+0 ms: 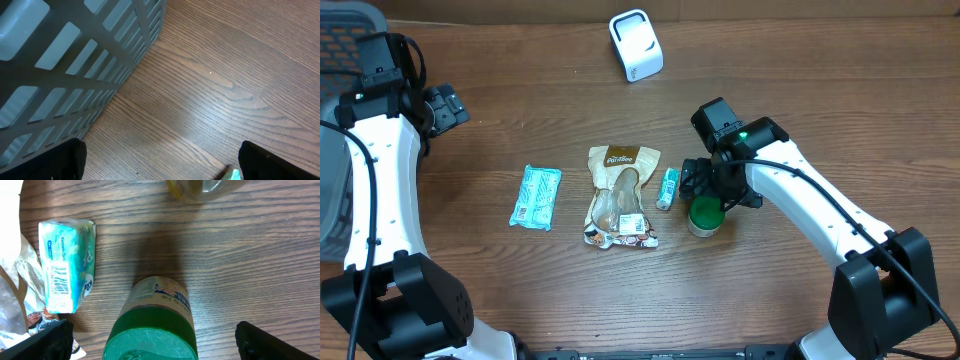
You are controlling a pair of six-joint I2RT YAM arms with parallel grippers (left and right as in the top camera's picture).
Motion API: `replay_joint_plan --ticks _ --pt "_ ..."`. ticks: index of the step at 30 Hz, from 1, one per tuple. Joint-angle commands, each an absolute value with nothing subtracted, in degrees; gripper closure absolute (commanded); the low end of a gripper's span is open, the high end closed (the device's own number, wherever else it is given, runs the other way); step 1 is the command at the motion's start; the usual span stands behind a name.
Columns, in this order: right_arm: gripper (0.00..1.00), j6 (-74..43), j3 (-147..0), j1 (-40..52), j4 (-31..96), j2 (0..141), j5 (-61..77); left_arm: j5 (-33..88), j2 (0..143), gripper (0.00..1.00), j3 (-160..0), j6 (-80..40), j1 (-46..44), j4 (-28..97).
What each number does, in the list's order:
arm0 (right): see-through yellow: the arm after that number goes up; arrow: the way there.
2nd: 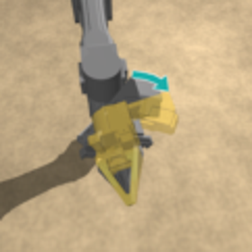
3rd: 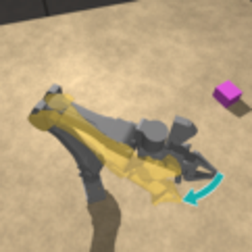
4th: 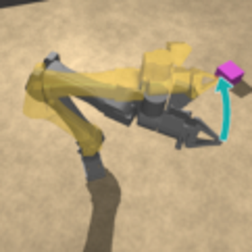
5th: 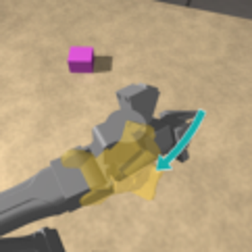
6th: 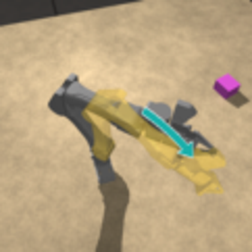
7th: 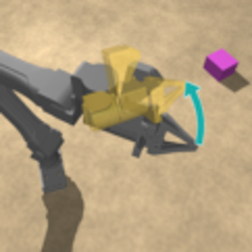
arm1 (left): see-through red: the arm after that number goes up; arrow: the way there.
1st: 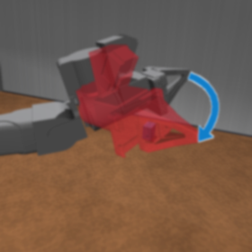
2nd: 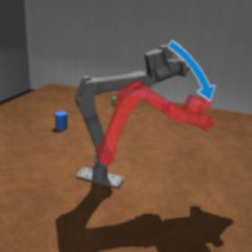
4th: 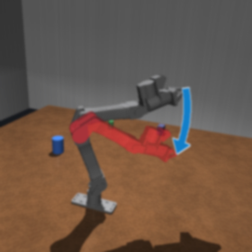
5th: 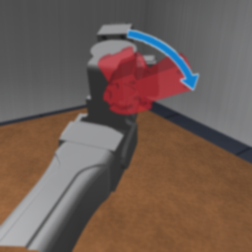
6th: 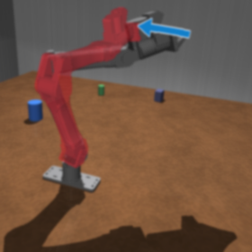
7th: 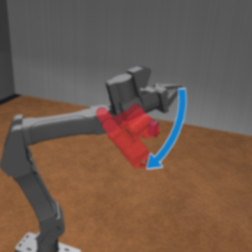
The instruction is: Scan the item barcode
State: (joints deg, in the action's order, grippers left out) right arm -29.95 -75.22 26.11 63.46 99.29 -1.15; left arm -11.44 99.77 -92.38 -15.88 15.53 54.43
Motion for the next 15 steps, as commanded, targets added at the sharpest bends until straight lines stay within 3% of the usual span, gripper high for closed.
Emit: replay_joint_plan --ticks 1,15 --pt "0.0 -29.7 -76.1 26.0 63.1 99.0 -2.0 -12.2 99.2 0.0 -93.4 -15.2 16.1 54.2" --pt "0.0 -29.8 -72.1 26.0 62.3 99.0 -1.7 -12.2 99.2 0.0 -93.4 -15.2 16.1 54.2"
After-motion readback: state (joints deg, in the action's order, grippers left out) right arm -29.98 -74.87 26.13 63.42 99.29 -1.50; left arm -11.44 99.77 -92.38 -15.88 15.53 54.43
